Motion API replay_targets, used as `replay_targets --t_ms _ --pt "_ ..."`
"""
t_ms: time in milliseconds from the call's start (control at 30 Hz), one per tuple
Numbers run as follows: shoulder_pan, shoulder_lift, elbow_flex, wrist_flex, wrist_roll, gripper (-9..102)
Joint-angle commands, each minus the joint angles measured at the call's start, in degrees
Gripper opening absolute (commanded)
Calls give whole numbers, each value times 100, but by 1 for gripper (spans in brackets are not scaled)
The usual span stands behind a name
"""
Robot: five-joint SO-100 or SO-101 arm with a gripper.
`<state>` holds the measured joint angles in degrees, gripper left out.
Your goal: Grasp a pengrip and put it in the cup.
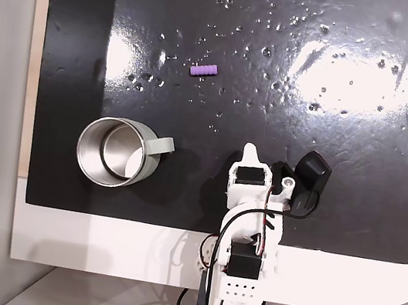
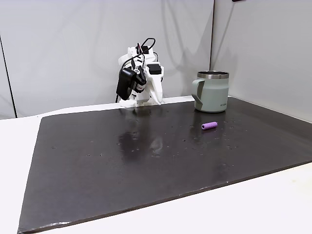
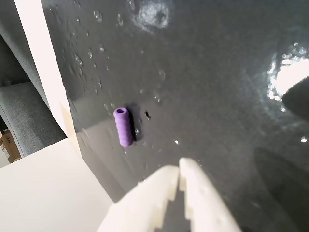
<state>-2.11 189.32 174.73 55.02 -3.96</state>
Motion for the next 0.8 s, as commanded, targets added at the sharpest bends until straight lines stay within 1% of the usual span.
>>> replay_targets --t_ms 0,567,667,767 --pt "26 79 -35 -176 88 0" --pt "0 79 -35 -176 79 0" --pt "-18 79 -79 -123 439 0" --pt "123 79 -545 105 598 0"
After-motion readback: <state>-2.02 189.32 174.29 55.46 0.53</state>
